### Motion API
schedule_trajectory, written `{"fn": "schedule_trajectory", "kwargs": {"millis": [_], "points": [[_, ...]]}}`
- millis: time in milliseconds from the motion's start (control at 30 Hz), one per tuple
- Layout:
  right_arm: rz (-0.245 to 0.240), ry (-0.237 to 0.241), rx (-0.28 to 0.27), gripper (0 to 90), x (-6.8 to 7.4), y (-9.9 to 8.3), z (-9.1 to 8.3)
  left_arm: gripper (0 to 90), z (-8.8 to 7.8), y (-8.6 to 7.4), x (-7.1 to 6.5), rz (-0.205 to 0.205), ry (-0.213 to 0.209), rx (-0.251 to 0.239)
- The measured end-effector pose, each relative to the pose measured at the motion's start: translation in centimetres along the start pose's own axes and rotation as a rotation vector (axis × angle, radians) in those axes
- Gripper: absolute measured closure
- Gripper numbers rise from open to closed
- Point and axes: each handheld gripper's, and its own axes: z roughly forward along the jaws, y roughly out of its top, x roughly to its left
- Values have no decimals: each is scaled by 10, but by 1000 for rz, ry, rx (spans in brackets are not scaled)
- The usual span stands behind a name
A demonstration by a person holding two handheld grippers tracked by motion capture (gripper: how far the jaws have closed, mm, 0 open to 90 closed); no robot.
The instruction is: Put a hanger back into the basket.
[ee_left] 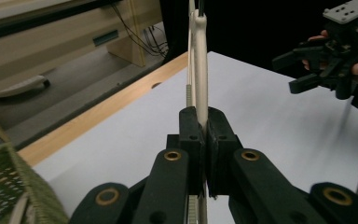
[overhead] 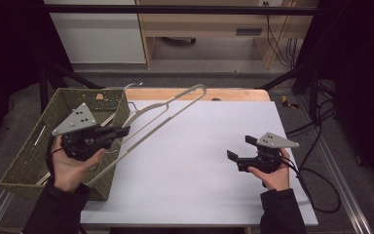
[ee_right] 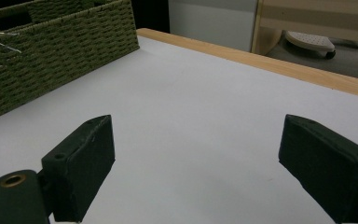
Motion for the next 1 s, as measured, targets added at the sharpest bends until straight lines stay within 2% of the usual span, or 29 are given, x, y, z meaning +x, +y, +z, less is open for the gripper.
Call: {"fn": "schedule_trajectory", "kwargs": {"millis": [100,200,233,300,533,733,800,1000], "points": [[-4,0,-3,110,0,0,0,868,-10,1,13,19,30,-6],[0,0,-1,111,0,0,0,868,-18,-2,27,9,64,8],[0,0,-1,111,0,0,0,868,-18,-2,27,9,64,8],[1,-3,-1,111,1,0,1,868,-25,-7,41,10,102,23],[-1,-7,-1,110,1,0,1,868,-35,-26,70,13,155,56],[-2,-4,1,111,0,0,0,868,-41,-49,97,-4,196,86],[-4,-5,1,111,0,0,0,867,-43,-56,105,-22,210,88],[-3,-11,-2,111,0,0,1,867,-49,-75,124,-55,254,104]]}}
